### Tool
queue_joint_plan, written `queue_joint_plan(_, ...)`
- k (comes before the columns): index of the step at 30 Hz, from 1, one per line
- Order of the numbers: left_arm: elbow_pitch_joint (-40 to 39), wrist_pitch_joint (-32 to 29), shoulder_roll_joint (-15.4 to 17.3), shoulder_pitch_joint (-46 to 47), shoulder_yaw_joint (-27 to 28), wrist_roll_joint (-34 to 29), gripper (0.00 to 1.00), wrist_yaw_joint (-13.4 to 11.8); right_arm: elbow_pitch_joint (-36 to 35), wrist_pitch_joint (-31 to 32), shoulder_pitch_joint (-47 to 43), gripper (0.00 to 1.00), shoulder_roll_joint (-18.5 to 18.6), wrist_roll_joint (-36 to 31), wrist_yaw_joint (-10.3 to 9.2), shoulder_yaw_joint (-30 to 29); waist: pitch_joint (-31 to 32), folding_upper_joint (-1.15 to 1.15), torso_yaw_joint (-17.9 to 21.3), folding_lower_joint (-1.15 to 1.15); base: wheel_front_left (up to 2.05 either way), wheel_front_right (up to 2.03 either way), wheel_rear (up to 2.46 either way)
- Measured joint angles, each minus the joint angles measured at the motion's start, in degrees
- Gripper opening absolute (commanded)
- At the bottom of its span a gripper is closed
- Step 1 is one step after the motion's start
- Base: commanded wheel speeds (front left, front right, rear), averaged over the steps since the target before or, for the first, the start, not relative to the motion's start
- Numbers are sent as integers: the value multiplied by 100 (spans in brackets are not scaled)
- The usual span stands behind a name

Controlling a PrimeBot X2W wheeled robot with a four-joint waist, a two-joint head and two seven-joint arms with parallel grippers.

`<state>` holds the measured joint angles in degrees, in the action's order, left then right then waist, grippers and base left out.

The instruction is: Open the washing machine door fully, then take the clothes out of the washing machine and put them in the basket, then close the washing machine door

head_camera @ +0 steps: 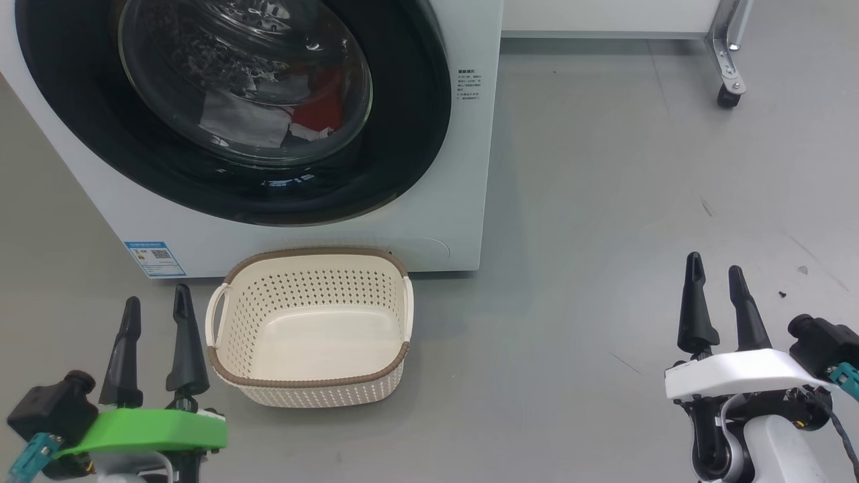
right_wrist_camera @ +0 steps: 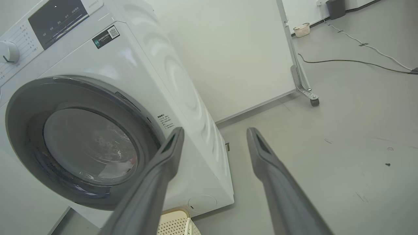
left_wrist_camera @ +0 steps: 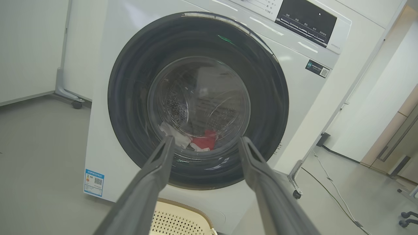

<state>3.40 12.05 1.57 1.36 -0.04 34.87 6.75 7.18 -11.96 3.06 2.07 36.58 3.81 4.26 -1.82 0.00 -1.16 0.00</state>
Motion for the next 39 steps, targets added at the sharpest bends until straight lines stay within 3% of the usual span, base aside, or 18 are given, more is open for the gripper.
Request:
queue_joint_plan(15, 177, 240, 16, -10, -415, -1581, 100, -148, 286, -210, 1, 100, 19, -1222, -296, 321, 21, 0, 11, 0, 0, 0, 0)
queue_joint_plan(39, 1316, 240, 37, -109, -804, -1690, 100, -467, 937, -248, -1, 100, 23, -1355, -549, 467, 56, 0, 78, 0, 0, 0, 0)
